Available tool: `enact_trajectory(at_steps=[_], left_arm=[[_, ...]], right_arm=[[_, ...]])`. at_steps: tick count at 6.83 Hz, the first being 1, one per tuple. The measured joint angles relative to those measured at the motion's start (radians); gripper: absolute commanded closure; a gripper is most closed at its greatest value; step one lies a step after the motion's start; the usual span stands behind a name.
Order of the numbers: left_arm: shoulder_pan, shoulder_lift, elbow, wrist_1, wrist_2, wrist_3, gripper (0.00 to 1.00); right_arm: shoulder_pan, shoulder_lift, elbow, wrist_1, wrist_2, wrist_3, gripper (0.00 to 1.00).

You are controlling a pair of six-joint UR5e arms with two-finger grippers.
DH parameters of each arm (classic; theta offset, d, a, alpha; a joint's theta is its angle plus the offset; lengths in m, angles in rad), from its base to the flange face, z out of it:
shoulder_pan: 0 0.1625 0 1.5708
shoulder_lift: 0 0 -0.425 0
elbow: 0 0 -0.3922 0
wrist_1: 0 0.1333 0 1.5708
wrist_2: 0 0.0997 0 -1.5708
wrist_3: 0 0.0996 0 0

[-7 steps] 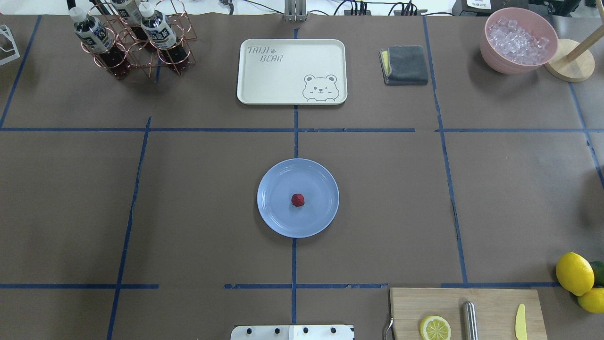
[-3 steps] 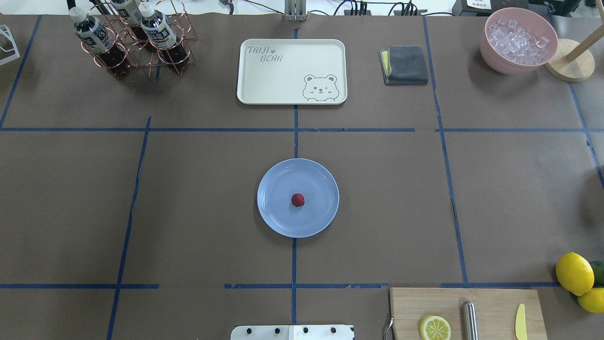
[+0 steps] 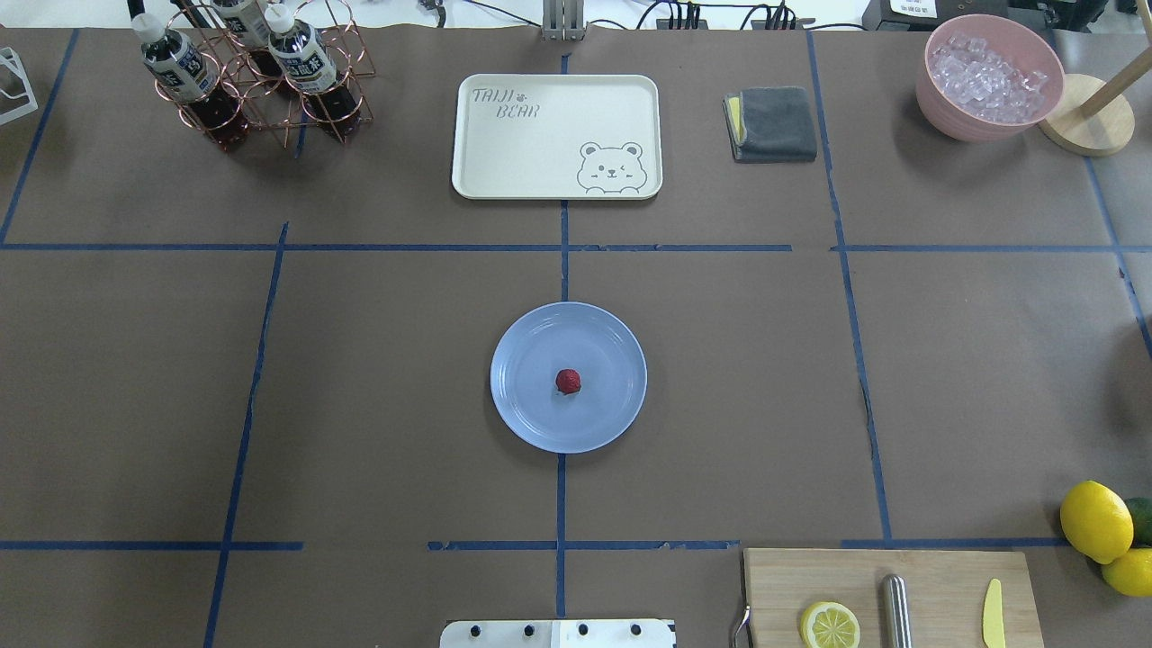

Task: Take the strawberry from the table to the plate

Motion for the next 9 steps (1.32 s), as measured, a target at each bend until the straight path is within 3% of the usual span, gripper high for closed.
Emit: enact_trajectory(at_steps=[9], left_arm=[[0.004, 0.004, -0.043, -0.001, -0.007, 0.008, 0.0]], right_arm=[[-0.007, 0.003, 0.028, 0.002, 0.0, 0.0, 0.0]])
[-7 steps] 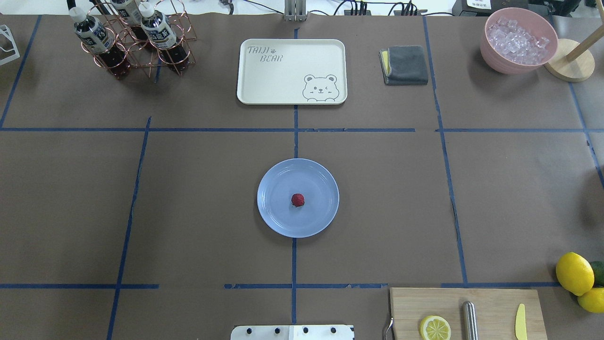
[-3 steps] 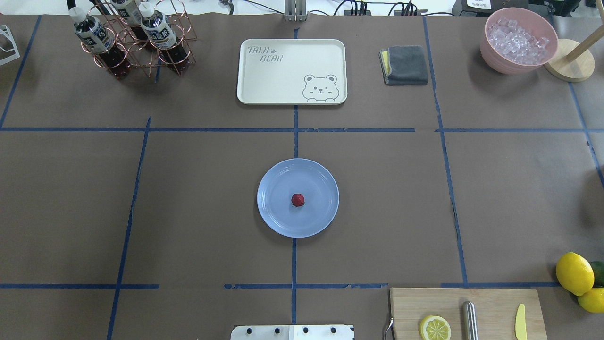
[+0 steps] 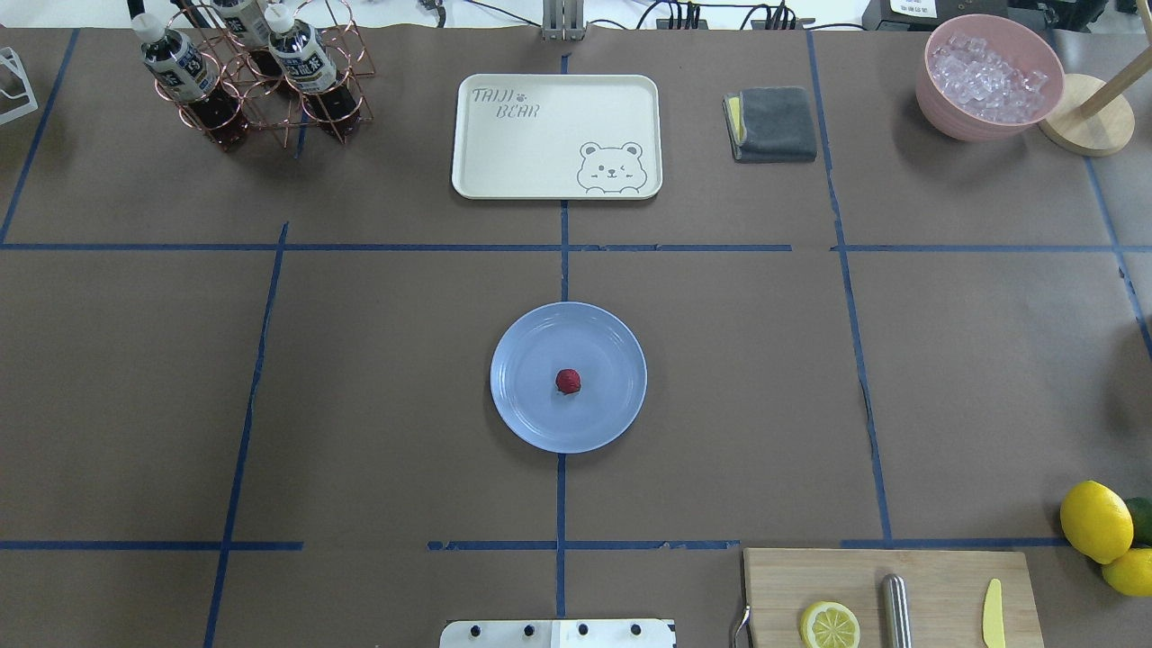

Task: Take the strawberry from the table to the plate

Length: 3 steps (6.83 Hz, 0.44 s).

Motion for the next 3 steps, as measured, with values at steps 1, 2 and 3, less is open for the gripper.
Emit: enact_trajectory(at_steps=[1, 2, 3], left_arm=[[0.0, 0.0, 0.003, -0.011, -0.016, -0.001, 0.0], [0.001, 0.0, 0.007, -0.03, -0.03, -0.002, 0.0], [0.001, -0.004, 0.015, -0.041, -0.037, -0.002, 0.0]], right_arm=[[-0.003, 0.002, -0.001, 0.001, -0.003, -0.005, 0.0], [-0.005, 0.008, -0.002, 0.001, -0.003, -0.007, 0.0], [-0.005, 0.017, -0.001, 0.001, -0.001, -0.007, 0.0]])
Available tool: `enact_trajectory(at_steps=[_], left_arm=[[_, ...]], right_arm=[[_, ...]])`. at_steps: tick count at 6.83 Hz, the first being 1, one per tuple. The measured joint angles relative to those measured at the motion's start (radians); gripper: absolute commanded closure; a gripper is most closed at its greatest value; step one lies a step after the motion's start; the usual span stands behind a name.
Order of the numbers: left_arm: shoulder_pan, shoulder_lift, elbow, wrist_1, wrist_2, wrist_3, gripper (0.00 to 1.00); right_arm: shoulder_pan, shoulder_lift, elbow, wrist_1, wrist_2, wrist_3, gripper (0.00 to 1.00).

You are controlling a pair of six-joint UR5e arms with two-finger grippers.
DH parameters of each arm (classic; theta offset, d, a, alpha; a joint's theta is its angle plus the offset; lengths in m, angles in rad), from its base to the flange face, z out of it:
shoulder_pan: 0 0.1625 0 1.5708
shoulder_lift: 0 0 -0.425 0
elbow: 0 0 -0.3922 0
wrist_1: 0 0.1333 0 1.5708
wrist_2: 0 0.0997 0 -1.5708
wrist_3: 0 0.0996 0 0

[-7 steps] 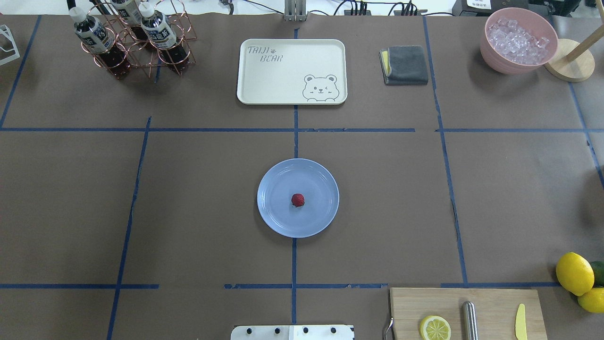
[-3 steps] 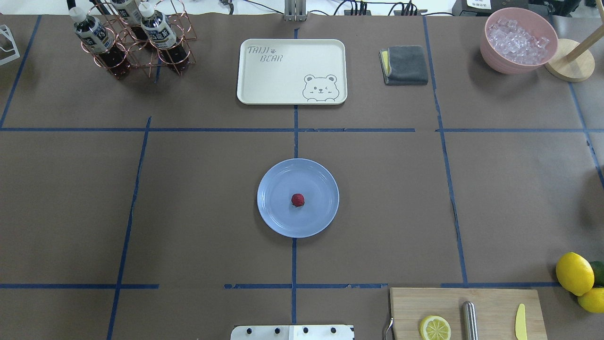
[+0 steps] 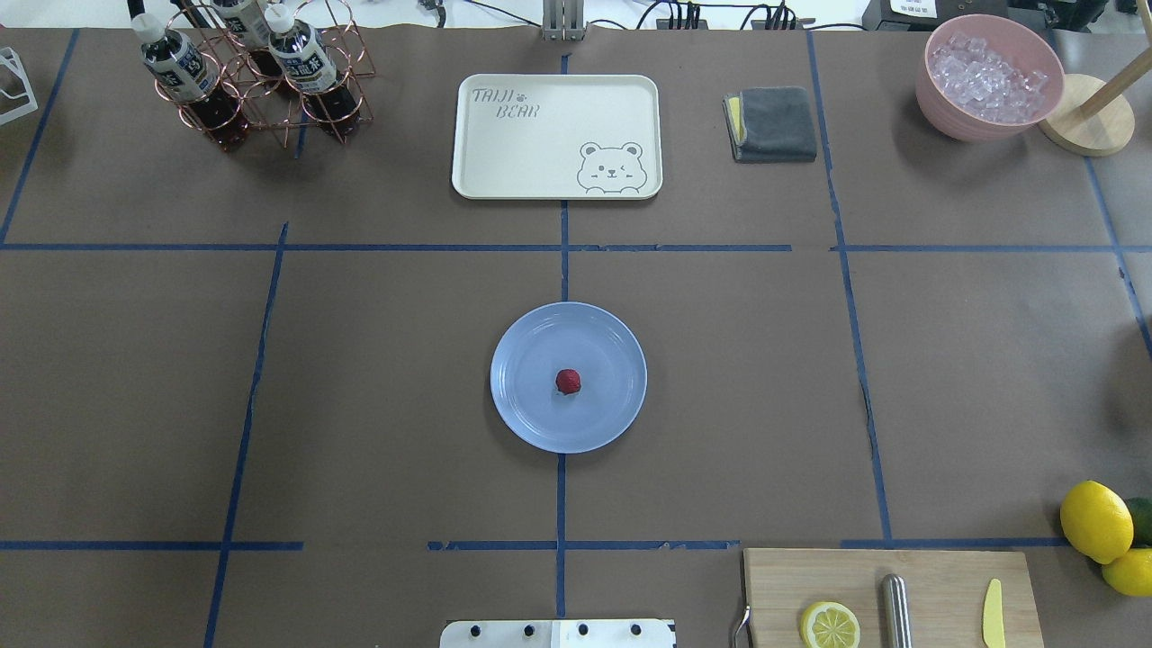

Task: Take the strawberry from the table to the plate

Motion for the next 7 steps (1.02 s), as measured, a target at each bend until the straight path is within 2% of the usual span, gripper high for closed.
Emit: enact_trajectory(at_steps=[4, 7], left_arm=[[-0.005, -0.022, 0.02, 0.016, 0.006, 0.0, 0.0], [-0.005, -0.024, 0.053, 0.016, 0.014, -0.001, 0.0]], right_arm=[[0.001, 0.011, 0.002, 0.003, 0.013, 0.009, 0.0], [-0.003, 0.016, 0.013, -0.004, -0.025, 0.0, 0.0]])
